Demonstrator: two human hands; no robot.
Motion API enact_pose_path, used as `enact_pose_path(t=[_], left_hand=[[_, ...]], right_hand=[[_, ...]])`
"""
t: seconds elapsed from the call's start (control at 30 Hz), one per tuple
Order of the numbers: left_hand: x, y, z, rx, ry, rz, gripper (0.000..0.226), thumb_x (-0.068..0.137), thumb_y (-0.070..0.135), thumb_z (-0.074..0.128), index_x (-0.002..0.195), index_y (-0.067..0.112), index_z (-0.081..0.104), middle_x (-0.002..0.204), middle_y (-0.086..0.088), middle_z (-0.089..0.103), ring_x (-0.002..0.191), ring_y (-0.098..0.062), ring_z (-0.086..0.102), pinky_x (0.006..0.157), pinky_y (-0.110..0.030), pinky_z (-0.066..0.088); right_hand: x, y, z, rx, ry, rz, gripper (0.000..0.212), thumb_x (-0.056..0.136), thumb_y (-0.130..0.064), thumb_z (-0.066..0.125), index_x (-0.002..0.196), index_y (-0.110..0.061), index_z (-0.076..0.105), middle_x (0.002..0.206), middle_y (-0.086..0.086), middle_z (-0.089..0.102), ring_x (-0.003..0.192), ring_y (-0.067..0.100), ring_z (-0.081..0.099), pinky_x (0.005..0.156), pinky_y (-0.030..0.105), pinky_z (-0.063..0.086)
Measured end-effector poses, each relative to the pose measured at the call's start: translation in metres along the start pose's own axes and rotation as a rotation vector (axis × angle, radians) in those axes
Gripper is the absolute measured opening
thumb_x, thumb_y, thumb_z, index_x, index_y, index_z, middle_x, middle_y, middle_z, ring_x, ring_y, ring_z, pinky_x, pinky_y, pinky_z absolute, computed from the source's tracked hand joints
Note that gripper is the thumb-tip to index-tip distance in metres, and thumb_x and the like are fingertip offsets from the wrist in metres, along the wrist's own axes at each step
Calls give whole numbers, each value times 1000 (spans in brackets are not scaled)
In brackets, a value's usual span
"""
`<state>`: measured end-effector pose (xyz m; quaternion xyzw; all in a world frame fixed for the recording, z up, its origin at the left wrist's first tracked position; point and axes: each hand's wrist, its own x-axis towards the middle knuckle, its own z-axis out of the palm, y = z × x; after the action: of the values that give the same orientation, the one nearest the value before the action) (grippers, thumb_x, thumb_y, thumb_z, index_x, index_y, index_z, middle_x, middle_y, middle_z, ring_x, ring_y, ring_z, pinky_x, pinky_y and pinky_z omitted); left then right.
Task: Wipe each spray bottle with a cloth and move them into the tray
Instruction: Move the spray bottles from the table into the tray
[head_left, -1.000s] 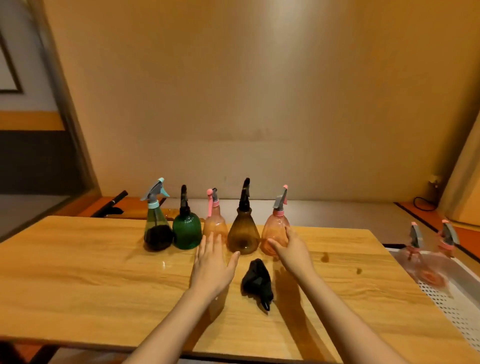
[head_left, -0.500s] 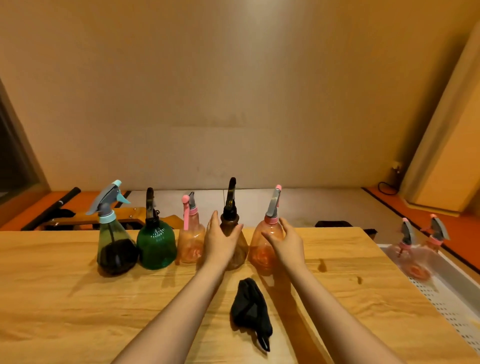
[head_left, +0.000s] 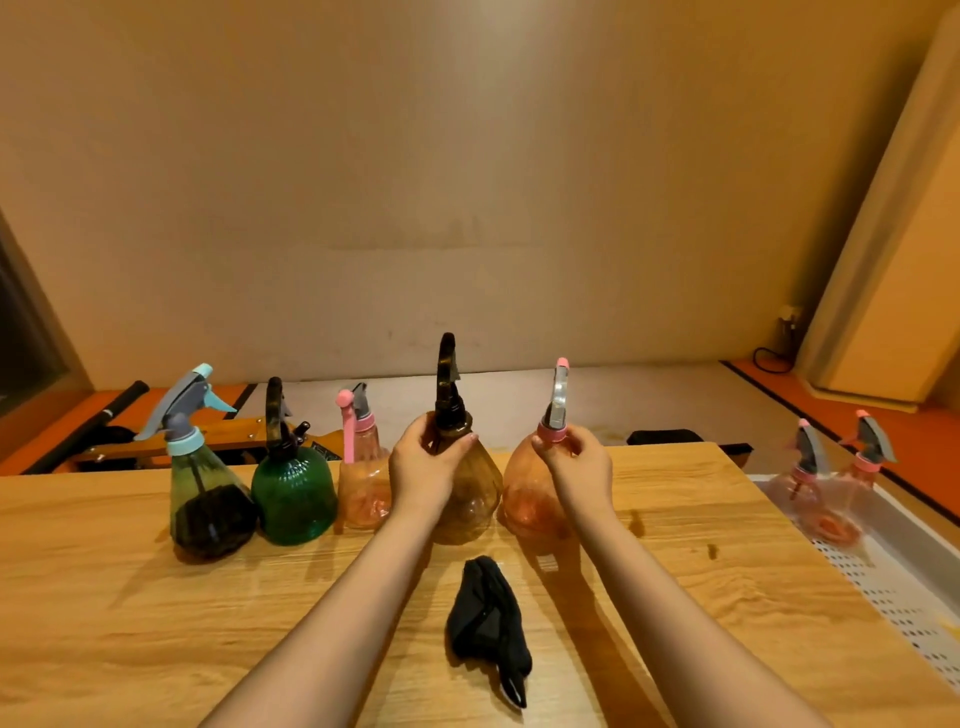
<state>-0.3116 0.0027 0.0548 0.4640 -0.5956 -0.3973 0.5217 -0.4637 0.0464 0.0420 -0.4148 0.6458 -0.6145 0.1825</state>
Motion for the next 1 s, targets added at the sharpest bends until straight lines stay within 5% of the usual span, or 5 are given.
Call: enact_pose_path(t=[0.4, 0.77, 1.0], left_hand=[[-40, 58, 66, -7, -161, 72, 45, 80, 13, 76, 122, 13, 59, 107, 6, 60, 101, -9, 53, 89, -24, 42], [-121, 95, 246, -143, -414, 30, 38, 80, 14, 76, 113, 18, 58, 101, 9, 60, 97, -9, 56, 83, -21, 43], [-144, 82, 347, -125, -504, -33, 39, 79, 15, 78, 112, 17, 57, 107, 4, 62, 101, -13, 57, 86, -25, 44]], right_hand=[[10, -21, -116, 106, 44, -27, 27, 77, -6, 73, 102, -7, 65, 92, 3, 65, 83, 7, 59, 71, 13, 45], [2, 14, -320, -19, 283, -5, 22, 76, -7, 73, 93, -17, 66, 86, -5, 65, 87, 14, 60, 81, 30, 49], [17, 71, -404, -159, 350, 28, 25, 75, -4, 73, 82, -26, 63, 98, 9, 64, 93, 24, 59, 87, 41, 49]])
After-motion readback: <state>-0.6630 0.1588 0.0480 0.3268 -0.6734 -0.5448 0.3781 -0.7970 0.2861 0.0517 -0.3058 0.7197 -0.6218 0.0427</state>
